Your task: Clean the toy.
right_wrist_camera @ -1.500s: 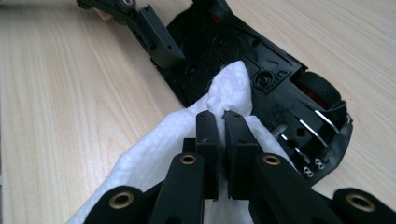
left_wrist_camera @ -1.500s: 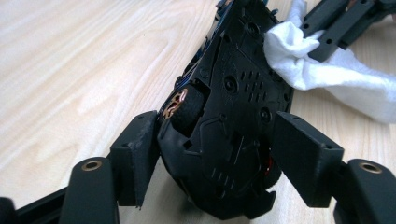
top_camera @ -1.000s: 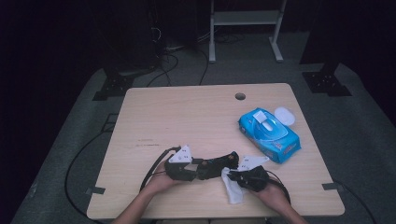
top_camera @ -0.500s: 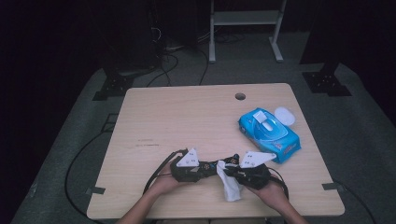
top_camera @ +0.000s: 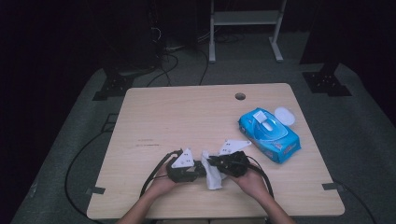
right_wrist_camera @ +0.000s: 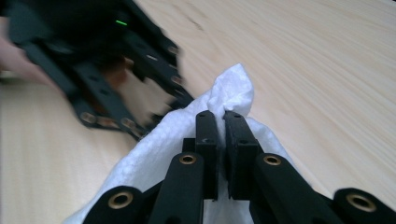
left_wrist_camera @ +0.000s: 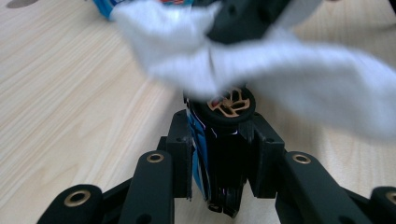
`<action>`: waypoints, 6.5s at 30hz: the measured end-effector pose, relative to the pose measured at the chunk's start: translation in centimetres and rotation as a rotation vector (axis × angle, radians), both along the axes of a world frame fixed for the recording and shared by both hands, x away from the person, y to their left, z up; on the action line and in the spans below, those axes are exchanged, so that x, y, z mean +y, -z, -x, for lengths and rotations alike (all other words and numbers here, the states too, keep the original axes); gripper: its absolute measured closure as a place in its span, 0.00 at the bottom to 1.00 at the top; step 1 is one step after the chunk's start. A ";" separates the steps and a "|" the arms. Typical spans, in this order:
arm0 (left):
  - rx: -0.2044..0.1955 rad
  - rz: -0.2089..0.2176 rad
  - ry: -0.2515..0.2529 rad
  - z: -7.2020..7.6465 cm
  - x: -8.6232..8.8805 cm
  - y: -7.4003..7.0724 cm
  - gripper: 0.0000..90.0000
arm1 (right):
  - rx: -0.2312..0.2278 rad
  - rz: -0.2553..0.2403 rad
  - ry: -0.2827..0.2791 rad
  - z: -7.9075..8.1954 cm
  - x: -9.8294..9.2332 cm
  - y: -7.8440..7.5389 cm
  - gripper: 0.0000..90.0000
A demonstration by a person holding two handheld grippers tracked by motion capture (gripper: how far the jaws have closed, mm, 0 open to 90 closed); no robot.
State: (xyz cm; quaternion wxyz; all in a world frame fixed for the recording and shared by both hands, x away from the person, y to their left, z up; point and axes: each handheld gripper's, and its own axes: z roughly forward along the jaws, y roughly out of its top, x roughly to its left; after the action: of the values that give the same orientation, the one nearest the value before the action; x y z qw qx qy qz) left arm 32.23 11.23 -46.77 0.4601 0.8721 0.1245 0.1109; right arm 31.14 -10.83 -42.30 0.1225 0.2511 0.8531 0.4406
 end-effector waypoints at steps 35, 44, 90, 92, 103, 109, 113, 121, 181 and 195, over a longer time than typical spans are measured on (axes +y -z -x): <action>-0.004 -0.008 -0.058 -0.1 1.1 -0.1 0.74 | 0.005 -0.016 0.104 -0.4 -0.7 0.2 0.94; 0.005 -0.012 -0.053 -0.2 1.4 -0.2 0.74 | -0.033 0.005 0.095 -0.4 -0.1 0.2 0.94; 0.015 -0.032 -0.052 -0.5 2.1 -0.2 0.77 | -0.017 -0.051 0.216 -1.3 -3.9 0.6 0.94; 0.009 -0.040 -0.050 -0.5 2.0 -0.2 0.78 | -0.013 -0.055 0.246 -1.4 -4.7 0.6 0.94; 0.023 -0.020 -0.059 -0.7 1.3 -0.3 0.71 | -0.036 -0.040 0.200 -1.1 -3.0 0.6 0.94; 0.020 -0.029 -0.057 -0.7 1.1 -0.3 0.70 | -0.023 -0.059 0.147 -0.8 -1.3 0.4 0.94; 0.008 -0.040 -0.054 -0.7 1.1 -0.3 0.71 | -0.030 -0.045 0.068 0.0 1.2 0.7 0.94; 0.010 -0.040 -0.055 -0.6 1.1 -0.4 0.72 | -0.022 -0.050 0.178 -1.2 -1.9 0.5 0.94; 0.093 -0.154 -0.066 -0.7 3.0 -3.2 0.60 | 0.035 -0.133 0.204 -1.4 -3.8 1.4 0.94; 0.109 -0.368 -0.003 -3.1 -3.9 -4.2 0.44 | 0.039 -0.116 0.223 -0.3 -6.7 1.3 0.94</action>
State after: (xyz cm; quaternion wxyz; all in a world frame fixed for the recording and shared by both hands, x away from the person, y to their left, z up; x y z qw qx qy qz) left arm 35.33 7.31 -42.61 0.2854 0.9460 0.1281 0.0850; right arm 31.49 -17.49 -43.62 0.1393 0.3597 0.7952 0.4679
